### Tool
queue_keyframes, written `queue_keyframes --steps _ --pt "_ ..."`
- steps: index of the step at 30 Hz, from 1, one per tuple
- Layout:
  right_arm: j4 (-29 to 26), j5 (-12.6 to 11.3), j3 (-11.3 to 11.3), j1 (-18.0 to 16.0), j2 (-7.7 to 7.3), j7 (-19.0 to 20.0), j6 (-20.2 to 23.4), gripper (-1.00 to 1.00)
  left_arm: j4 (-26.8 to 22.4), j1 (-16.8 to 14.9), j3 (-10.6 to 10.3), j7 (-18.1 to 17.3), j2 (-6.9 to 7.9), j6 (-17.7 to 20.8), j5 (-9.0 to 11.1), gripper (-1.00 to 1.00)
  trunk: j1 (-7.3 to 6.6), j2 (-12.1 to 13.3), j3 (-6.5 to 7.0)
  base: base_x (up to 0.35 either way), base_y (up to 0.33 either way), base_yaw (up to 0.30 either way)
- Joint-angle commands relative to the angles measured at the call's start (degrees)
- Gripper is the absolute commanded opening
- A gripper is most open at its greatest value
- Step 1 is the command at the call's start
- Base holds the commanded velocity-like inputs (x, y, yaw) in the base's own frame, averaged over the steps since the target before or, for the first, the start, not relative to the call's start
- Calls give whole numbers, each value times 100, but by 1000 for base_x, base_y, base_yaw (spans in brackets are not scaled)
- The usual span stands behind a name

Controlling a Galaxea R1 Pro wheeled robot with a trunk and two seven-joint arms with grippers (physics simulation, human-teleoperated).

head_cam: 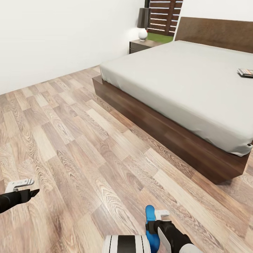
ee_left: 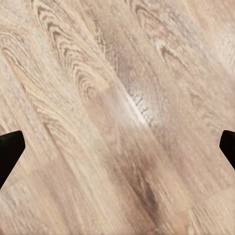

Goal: In the bedroom, move the book from the bed onto either nightstand, and place the two sandals side by side next to the bed.

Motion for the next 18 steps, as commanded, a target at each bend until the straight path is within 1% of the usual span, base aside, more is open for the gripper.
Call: queue_keyframes --steps 1,6,13,18 --pt "-12 39 -14 -18 3 -7 37 100 -4 -3 9 -50 -1 27 -33 100 -1 -2 -4 0 0 0" --pt "-6 36 -17 -89 9 -21 39 100 -6 -3 9 -50 -2 28 -34 100 -1 -2 -4 0 0 0" --pt "-4 34 -18 -171 11 -95 163 100 -7 -3 9 -50 -4 29 -34 100 17 -11 -159 0 0 0" --pt "-3 36 -19 -204 12 -121 232 100 -9 -3 9 -50 -5 29 -33 100 17 -11 -159 0 0 0"
